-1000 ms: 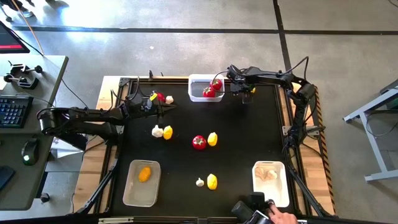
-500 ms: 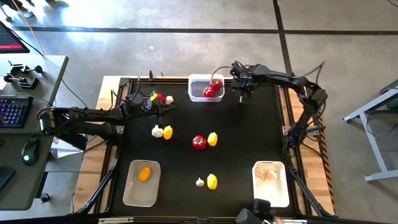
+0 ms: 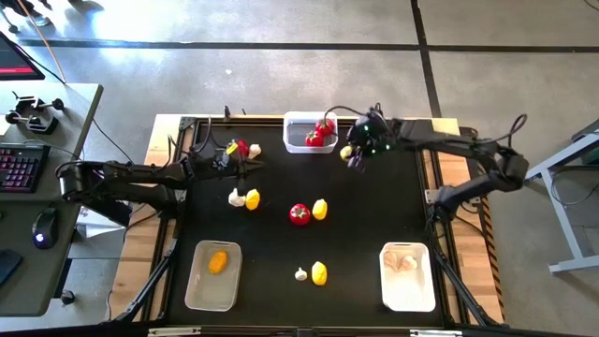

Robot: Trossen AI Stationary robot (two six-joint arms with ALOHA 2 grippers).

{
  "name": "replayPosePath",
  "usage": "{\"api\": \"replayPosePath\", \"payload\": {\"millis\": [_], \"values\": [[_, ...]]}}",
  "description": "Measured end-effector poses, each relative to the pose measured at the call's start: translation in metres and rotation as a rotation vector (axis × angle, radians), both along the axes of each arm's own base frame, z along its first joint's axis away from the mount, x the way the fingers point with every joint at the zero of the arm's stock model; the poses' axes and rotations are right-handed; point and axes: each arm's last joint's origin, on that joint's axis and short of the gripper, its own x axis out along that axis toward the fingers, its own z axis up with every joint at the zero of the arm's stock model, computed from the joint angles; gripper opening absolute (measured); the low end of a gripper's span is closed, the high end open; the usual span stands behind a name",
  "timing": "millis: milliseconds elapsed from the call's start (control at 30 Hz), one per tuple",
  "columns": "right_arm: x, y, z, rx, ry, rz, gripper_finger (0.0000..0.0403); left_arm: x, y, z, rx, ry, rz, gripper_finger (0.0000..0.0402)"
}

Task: Sort produce into baskets
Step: Put the yellow lemon into the gray bin

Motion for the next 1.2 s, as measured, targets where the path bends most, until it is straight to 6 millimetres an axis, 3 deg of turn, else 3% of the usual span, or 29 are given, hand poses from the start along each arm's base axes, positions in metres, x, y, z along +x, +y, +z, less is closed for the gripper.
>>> {"api": "replayPosePath", "payload": {"millis": [333,600,967,1200], "values": [[0.036,0.064,-0.027,0.053,-0.471,0.073,0.0130,0.014,-0.019,0.005,0.044,0.074,-0.132,0.0007],[0.061,0.100,-0.025,0.016,-0.711,0.151,0.0130,0.030,-0.032,0.005,0.163,0.125,-0.123,0.0065],[0.074,0.118,-0.016,-0.011,-0.811,0.226,0.0130,0.060,-0.035,0.013,0.152,0.136,-0.097,0.0167],[0.074,0.121,-0.014,-0.020,-0.825,0.241,0.0130,0.069,-0.038,0.030,0.071,0.056,-0.209,0.0218]]}}
